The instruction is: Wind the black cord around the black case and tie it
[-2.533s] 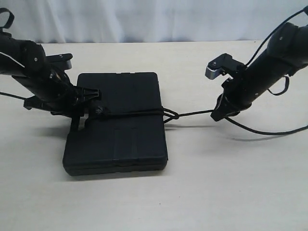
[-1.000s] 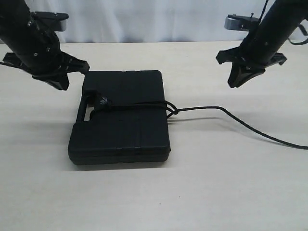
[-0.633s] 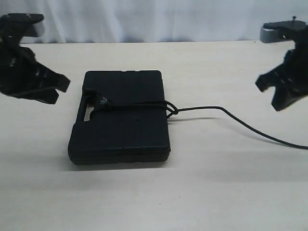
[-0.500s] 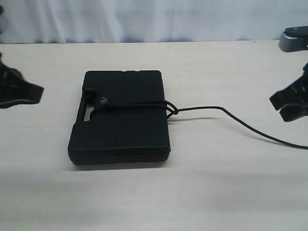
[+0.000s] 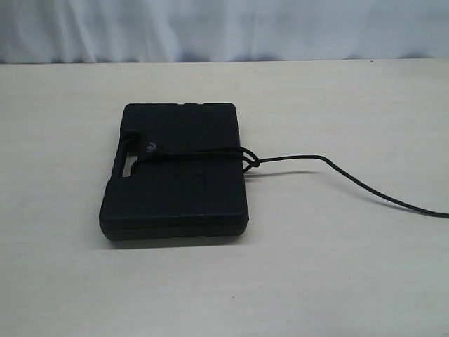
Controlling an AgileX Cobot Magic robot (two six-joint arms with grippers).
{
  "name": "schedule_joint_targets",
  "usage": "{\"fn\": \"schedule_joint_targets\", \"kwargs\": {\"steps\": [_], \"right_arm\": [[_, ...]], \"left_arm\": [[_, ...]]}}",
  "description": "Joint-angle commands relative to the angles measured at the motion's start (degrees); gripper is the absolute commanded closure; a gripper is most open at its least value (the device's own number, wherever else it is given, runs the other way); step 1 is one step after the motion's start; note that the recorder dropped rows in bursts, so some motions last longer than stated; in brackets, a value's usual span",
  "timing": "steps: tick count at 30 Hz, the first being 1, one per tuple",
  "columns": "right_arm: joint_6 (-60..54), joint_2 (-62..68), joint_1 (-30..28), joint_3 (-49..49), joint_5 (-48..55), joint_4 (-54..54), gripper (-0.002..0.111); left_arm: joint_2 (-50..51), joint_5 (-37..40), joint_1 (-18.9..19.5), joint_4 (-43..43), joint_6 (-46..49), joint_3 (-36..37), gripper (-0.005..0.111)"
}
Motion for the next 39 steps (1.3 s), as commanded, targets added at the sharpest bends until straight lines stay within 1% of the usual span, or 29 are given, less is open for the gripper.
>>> {"fn": "schedule_joint_targets", "kwargs": {"steps": [1, 3, 8, 18, 21, 23, 25, 27, 28, 29, 33, 36, 39], "right_arm": [[-1.0, -2.2, -0.2, 1.4, -2.6, 3.3, 0.104], [-1.0, -2.8, -0.2, 1.4, -2.8, 3.3, 0.104], [-1.0, -2.9, -0.2, 1.4, -2.8, 3.3, 0.104], [-0.8, -2.9, 6.5, 1.4, -3.2, 3.3, 0.104], [-0.8, -2.9, 7.1, 1.5, -3.0, 1.8, 0.104], [0.0, -3.8, 7.1, 2.1, -3.2, -7.1, 0.104], [0.2, -5.8, 7.0, 3.5, -3.2, -21.4, 0.104], [0.2, -8.8, 7.0, 5.8, -3.2, -33.2, 0.104], [0.2, -10.8, 7.0, 7.4, -3.2, -36.4, 0.104], [0.2, -13.1, 7.0, 9.1, -3.2, -37.4, 0.104], [0.2, -21.8, 7.0, 16.4, -3.2, -34.1, 0.104], [0.2, -26.7, 5.5, 20.6, -3.2, -33.6, 0.104], [0.2, -27.2, 2.5, 21.1, -3.1, -33.6, 0.104]], "left_arm": [[-0.9, 1.0, 0.0, -0.9, 0.4, 1.4, 0.107], [-0.9, 2.3, 0.0, -0.9, 0.4, 1.4, 0.107], [-0.9, 1.9, 0.0, -0.9, 0.4, 1.4, 0.107], [-0.9, 2.2, 0.0, -0.9, 0.4, 1.4, 0.107], [-0.9, 2.2, 0.0, 0.4, 0.4, 1.4, 0.107], [-0.9, 2.4, 0.0, 4.5, 0.4, 1.4, 0.107], [-0.9, 2.4, 0.1, 9.7, 0.4, 1.4, 0.107], [-0.9, 2.4, 0.1, 11.8, 0.4, 1.4, 0.107], [-0.9, 2.4, 0.4, 12.5, 0.4, 1.4, 0.107], [-0.9, 2.4, 0.8, 12.8, 0.4, 1.4, 0.107], [-0.9, 1.8, 3.2, 13.7, 0.4, 5.5, 0.107], [-1.4, 2.3, 4.8, 16.6, 0.4, 11.7, 0.107], [-5.5, 2.3, 6.2, 18.7, 0.4, 18.4, 0.107]]}}
